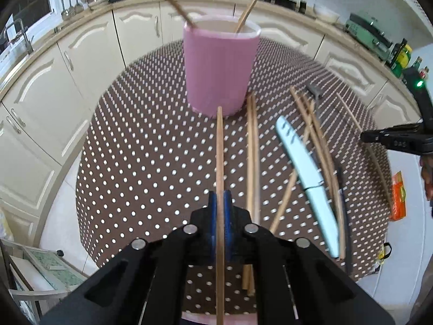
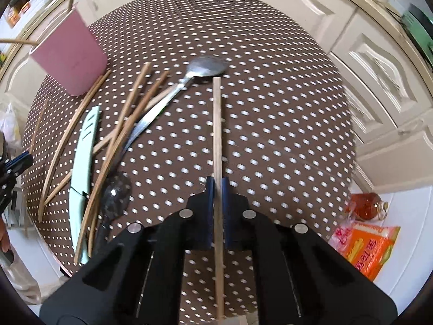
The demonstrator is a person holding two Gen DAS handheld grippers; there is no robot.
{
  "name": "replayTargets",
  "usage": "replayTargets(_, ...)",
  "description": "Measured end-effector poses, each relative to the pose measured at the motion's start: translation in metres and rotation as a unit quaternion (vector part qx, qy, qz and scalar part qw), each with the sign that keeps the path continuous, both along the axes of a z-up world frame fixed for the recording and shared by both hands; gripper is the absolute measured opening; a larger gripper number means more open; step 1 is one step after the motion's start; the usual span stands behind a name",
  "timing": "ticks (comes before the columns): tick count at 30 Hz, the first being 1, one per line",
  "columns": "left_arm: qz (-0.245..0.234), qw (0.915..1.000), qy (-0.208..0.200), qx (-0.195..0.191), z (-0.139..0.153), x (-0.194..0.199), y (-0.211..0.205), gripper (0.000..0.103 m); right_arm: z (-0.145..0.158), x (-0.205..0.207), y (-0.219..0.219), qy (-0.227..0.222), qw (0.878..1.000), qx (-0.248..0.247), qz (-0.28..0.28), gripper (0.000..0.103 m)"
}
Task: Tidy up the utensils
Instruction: 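Lift both held chopsticks and carry them toward the pink cup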
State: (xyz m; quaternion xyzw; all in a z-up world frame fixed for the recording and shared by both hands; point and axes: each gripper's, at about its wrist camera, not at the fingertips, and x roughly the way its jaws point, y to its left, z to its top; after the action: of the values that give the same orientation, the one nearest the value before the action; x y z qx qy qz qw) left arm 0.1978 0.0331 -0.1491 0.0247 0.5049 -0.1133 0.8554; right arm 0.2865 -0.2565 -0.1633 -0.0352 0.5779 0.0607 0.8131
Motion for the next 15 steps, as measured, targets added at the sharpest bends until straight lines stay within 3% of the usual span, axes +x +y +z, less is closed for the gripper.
replayTargets(4,-0.025,0.9983,-0.035,-0.038,0.024,-0.012,-0.006,0.005,0.024,-0.022,-0.011,-0.047,0.998,0.037,-0.012,0.006)
replayTargets(8,-0.035,0.9923,-0.093,-0.074,0.051,-0.018,-0.009,0.006,0.068,-0.038,0.001,-0.141,0.985,0.099,0.002,0.006)
replayTargets(15,-0.025,0.9704,-0.2,-0.132,0.09,-0.013,-0.01,0.006,0.126,-0.055,0.03,-0.239,0.957,0.156,0.046,0.006)
